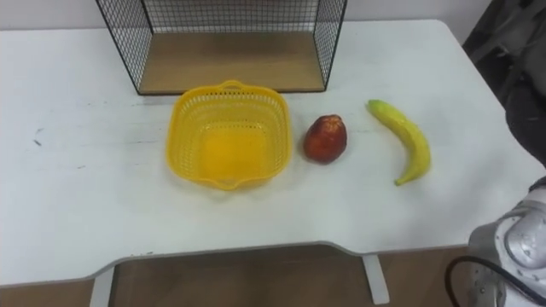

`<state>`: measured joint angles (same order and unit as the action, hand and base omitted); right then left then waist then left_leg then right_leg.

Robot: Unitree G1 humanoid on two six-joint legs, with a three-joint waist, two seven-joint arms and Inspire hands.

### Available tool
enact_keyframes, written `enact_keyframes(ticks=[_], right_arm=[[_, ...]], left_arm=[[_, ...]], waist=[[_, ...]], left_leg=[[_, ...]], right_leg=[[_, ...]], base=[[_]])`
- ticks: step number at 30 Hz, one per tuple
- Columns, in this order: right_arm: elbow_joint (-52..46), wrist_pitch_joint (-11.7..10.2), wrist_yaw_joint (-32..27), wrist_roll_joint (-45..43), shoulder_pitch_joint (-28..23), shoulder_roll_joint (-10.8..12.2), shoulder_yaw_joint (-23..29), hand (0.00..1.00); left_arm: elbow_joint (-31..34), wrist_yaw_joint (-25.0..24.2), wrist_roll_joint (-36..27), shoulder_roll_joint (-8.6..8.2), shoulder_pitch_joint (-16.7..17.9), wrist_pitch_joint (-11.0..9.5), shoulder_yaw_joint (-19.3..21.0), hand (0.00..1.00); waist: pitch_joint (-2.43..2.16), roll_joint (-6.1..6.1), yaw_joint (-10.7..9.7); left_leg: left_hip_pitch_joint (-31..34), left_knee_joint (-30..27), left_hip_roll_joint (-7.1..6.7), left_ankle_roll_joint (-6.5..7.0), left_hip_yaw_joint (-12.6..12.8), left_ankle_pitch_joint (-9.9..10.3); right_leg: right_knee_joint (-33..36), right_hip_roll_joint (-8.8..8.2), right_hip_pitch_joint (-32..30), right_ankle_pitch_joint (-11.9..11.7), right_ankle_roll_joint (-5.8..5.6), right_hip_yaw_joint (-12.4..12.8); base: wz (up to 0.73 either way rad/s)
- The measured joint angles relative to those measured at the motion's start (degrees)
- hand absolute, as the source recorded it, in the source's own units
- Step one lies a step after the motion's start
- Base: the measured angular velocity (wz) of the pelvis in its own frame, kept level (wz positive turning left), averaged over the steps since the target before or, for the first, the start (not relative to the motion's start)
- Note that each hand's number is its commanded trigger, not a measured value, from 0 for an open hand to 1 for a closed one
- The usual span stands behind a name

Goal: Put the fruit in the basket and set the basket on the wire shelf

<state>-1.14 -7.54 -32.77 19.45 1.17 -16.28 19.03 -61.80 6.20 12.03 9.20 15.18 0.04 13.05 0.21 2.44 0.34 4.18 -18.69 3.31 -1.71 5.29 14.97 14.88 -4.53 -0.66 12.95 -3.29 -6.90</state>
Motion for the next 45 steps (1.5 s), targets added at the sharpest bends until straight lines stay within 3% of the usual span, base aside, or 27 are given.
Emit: enact_keyframes(ticks=[7, 20, 29, 35, 45], right_arm=[[0.22, 0.08, 6.23, -2.2, 3.84, -2.56, -3.04, 0.0], [0.25, 3.44, 17.31, -4.45, 4.26, -2.78, -7.08, 0.0], [2.88, 4.35, 25.63, -8.76, 4.46, -2.84, -9.8, 0.0], [3.0, 4.68, 30.55, -8.71, 4.45, -2.97, -12.89, 0.0], [9.32, 6.03, 35.48, -11.03, 4.4, -3.06, -13.34, 0.0]], left_arm=[[0.17, -0.62, 0.21, 0.06, 0.07, 0.03, -1.13, 0.0], [3.65, -0.55, 1.62, 0.47, 0.14, 0.59, -0.86, 0.0], [3.7, -0.61, 1.6, 0.27, 0.26, 1.44, -1.05, 0.0], [3.7, -1.87, 1.61, 0.3, 0.12, 1.45, -1.28, 0.0], [3.27, -3.57, 1.58, 0.39, 0.01, 2.58, -2.26, 0.0]], waist=[[0.46, 0.82, 0.94], [0.08, 1.76, 3.28], [0.45, 1.18, 3.71], [0.07, 0.33, 3.88], [-0.06, 0.66, 3.68]], left_leg=[[0.14, 0.04, -0.01, 0.03, -0.05, -0.47], [-0.19, 0.22, -0.05, 0.03, -0.19, -0.48], [-0.82, 0.1, -0.09, 0.0, -0.68, -0.5], [-0.74, -0.02, -0.08, 0.0, -0.75, -0.5], [-0.41, -0.29, -0.08, 0.0, -0.92, -0.5]], right_leg=[[-0.01, -0.24, 0.28, -0.05, 0.08, -1.31], [-0.16, -0.41, 0.8, -0.06, 0.07, -2.16], [-0.35, -0.4, 1.86, -0.07, 0.07, -2.75], [-0.15, -0.45, 1.85, -0.07, 0.08, -2.98], [-0.1, -0.53, 1.74, -0.07, 0.08, -3.49]], base=[[0.07], [0.01], [0.03], [0.0], [0.0]])
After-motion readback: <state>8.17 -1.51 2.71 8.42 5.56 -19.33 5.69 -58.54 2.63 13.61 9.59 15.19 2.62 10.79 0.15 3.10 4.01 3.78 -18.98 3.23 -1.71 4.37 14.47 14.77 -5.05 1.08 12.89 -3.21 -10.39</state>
